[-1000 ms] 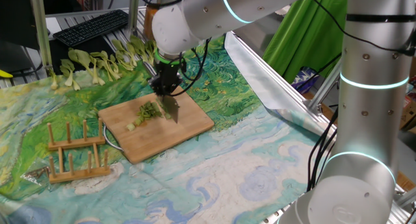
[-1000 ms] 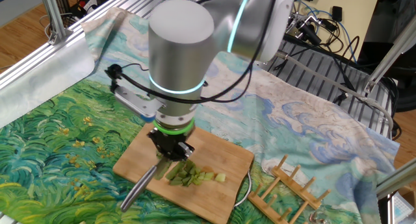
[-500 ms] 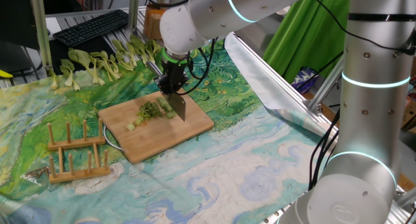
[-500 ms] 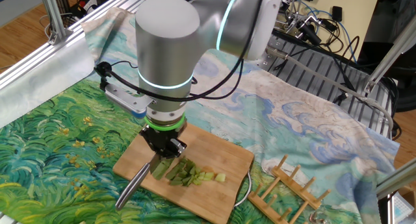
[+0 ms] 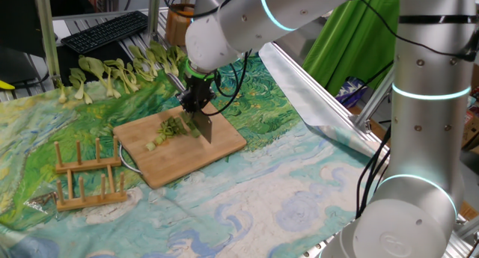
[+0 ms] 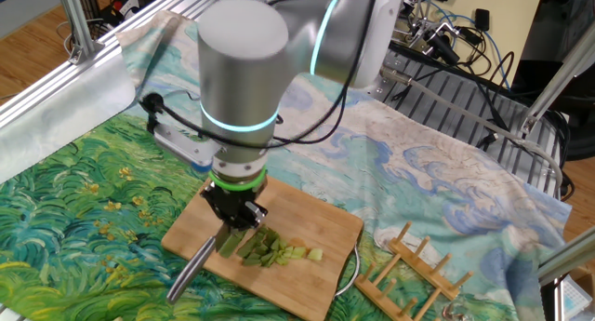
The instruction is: Chop the pakchoi
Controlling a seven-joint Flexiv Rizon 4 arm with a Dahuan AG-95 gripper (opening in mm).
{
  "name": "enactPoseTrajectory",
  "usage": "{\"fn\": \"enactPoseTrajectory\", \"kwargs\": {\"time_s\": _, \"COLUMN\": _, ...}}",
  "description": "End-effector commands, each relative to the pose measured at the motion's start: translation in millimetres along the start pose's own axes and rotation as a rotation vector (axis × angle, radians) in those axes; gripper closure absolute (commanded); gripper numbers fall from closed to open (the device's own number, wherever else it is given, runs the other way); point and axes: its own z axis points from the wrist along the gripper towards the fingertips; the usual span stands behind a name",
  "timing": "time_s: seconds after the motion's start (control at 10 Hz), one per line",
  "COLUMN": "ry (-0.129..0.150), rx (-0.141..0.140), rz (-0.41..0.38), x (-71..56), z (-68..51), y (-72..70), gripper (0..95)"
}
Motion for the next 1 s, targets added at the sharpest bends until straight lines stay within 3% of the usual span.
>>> {"fn": "enactPoseTrajectory", "kwargs": {"time_s": 0.1, "ry": -0.006, "rx": 0.005, "rz": 0.004, "x": 0.1, "z": 3.5, "y": 0.2, "gripper": 95.0}}
{"fn": "enactPoseTrajectory", "kwargs": {"time_s": 0.5, "ry": -0.015, "rx": 0.007, "rz": 0.013, "x": 1.8, "z": -1.2, "y": 1.5, "gripper": 95.0}}
{"fn": "enactPoseTrajectory", "kwargs": {"time_s": 0.7, "ry": -0.045, "rx": 0.014, "rz": 0.030, "x": 14.2, "z": -1.3, "y": 3.4, "gripper": 95.0}}
{"fn": "enactPoseTrajectory", "kwargs": {"time_s": 1.0, "ry": -0.071, "rx": 0.009, "rz": 0.032, "x": 19.2, "z": -2.9, "y": 4.1, "gripper": 95.0}}
